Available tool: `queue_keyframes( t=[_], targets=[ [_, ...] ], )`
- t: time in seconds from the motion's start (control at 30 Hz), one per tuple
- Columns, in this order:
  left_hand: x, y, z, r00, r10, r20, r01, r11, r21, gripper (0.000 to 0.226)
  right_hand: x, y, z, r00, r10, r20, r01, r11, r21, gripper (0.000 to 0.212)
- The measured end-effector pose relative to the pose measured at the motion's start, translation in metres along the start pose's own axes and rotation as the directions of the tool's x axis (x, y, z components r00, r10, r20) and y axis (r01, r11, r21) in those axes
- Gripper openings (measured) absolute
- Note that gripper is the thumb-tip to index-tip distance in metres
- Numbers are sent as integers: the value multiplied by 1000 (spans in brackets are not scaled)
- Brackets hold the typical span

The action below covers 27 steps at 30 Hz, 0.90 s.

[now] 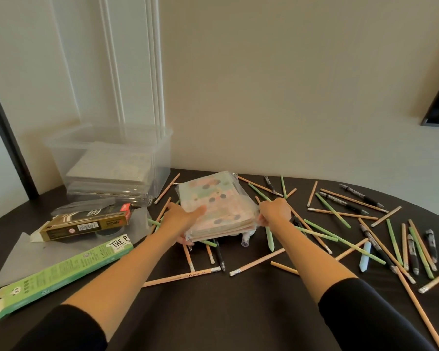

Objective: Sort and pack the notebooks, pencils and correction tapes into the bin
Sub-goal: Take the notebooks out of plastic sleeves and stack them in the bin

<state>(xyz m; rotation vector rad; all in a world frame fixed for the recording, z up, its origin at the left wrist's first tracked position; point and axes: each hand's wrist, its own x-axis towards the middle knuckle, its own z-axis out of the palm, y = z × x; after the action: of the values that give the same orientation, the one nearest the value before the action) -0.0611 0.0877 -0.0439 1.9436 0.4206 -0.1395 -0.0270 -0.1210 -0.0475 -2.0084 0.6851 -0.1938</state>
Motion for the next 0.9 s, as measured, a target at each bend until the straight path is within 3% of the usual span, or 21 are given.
queue_keyframes(
  t=[0.1, 0.2, 0.33, 0.5, 0.7, 0.83, 0.9],
  targets=[
    [2, -1, 4, 993, -49, 103, 58, 995, -85, 52, 3, 0, -2, 997, 71, 42, -74, 995, 70, 11],
    [2, 6, 0, 988, -12, 154, 38, 986, -163, 38, 4, -1, -8, 987, 118, 111, -142, 959, 246, 9],
    [5, 24, -13, 967, -26, 253, 108, 942, -317, 27, 7, -12, -19, 964, 202, 171, -257, 871, 420, 29],
    [9, 25, -14, 951, -15, 308, 167, 865, -473, 19, -6, -23, -26, 961, 55, 272, -172, 887, 428, 33],
    [11, 21, -11, 949, -16, 316, 205, 791, -576, 17, -14, -19, -27, 950, 42, 310, -189, 866, 462, 20],
    [10, 22, -8, 950, -14, 311, 216, 751, -625, 16, -29, -14, -25, 951, 49, 307, -250, 706, 663, 11],
    [7, 22, -4, 951, -11, 310, 218, 737, -639, 17, -35, -11, -22, 905, -20, 424, -323, 614, 720, 39]
  ],
)
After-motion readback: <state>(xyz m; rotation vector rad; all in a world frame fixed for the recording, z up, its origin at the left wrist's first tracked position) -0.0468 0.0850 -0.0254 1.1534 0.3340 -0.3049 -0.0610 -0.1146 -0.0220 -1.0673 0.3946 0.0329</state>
